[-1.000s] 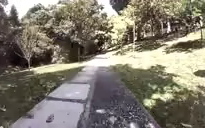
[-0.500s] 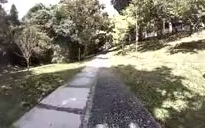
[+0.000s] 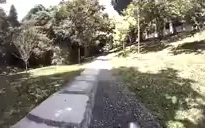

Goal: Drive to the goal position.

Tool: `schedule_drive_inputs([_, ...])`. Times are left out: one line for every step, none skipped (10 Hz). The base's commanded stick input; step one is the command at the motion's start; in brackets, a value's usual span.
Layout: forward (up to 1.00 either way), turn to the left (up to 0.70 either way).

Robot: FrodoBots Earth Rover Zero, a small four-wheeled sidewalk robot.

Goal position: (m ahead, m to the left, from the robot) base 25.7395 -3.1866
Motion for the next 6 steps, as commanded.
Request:
schedule_drive_inputs([0.5,0.0])
schedule_drive_inputs([0.5,0.0])
schedule_drive_inputs([0.5,0.0])
schedule_drive_inputs([0.5,0.0])
schedule_drive_inputs([0.5,0.0])
schedule_drive_inputs([0.5,0.0])
